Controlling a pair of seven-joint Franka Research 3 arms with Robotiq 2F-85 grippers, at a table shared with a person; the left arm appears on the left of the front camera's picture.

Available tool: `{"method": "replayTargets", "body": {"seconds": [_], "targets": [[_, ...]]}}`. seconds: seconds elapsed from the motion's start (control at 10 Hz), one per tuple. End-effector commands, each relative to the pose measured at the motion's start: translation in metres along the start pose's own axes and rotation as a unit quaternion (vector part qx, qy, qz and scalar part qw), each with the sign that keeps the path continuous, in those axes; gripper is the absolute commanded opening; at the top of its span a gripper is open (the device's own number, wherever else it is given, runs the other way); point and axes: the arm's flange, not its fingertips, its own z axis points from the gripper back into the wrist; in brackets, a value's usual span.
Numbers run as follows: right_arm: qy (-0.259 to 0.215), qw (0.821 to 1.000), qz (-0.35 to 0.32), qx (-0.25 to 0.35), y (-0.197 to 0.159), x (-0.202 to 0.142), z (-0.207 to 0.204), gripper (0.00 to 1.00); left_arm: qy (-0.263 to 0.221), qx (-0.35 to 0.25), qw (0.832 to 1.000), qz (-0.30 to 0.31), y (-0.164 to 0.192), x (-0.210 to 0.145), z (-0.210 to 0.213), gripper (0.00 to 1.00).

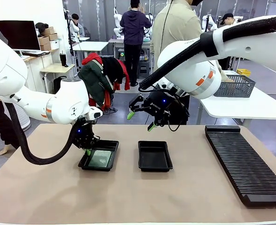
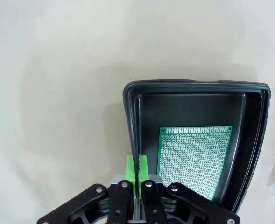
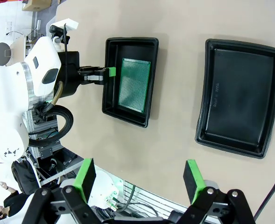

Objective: Inspect and transfer BCBs to ESD trays.
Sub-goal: Pick up the ESD tray and place it on the left side of the table.

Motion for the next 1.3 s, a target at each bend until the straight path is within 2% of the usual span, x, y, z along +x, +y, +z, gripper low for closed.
{"method": "replayTargets", "body": {"seconds": [0.0, 0.2, 0.8, 1.2], "targets": [[-0.004, 1.000, -0.007, -0.009, 0.002, 0.003, -0.002, 1.00, 0.000, 0.000, 1.000, 0.001, 0.000, 0.000, 0.000, 0.00], [-0.004, 1.000, -0.007, -0.009, 0.002, 0.003, -0.002, 1.00, 0.000, 0.000, 1.000, 0.000, 0.000, 0.000, 0.000, 0.03], [-0.004, 1.000, -0.007, -0.009, 0.002, 0.003, -0.002, 1.00, 0.020, -0.119, 0.993, 0.002, 0.055, -0.005, 0.000, 0.03], [-0.004, 1.000, -0.007, -0.009, 0.002, 0.003, -0.002, 1.00, 0.008, -0.165, 0.986, 0.003, 0.080, -0.014, 0.010, 0.03]]}}
